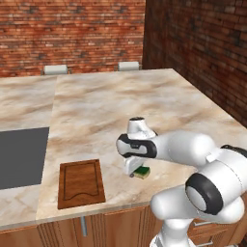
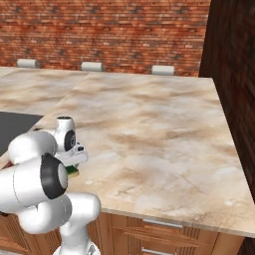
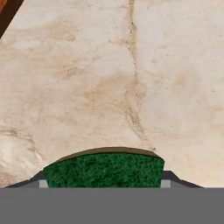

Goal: Pick up the sponge from the counter and clean the cutting board by briefly scrubbing or pressing down on the cutting board. Once finished, release the sponge.

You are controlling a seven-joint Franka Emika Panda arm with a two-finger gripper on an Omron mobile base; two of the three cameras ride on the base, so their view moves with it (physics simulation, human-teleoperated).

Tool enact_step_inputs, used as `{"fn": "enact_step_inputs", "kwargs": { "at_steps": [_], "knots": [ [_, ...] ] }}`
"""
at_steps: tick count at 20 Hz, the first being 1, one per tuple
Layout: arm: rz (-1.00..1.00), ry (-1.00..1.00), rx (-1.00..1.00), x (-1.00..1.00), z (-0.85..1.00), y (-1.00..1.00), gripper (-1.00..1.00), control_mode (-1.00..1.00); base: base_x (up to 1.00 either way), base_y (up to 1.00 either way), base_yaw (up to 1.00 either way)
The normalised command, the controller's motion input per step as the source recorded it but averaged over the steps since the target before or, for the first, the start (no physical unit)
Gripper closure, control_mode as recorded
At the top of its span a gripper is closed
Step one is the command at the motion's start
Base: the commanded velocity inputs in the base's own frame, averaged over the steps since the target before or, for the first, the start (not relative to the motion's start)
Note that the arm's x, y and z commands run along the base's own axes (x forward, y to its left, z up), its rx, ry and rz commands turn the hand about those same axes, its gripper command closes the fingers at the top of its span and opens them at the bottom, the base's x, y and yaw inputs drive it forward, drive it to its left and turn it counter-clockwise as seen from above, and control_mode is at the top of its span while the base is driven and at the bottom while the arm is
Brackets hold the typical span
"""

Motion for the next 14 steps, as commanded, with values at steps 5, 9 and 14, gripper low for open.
{"fn": "enact_step_inputs", "kwargs": {
  "at_steps": [5, 9, 14],
  "knots": [
    [0.15, 0.05, 0.04, -0.36, 0.0, 0.73, 1.0, -1.0, 0.0, 0.0, 0.0],
    [0.21, 0.06, 0.01, -0.23, 0.0, 0.81, 1.0, -1.0, 0.0, 0.0, 0.0],
    [0.28, 0.08, 0.0, -0.08, 0.0, 0.79, 1.0, -1.0, 0.0, 0.0, 0.0]
  ]
}}
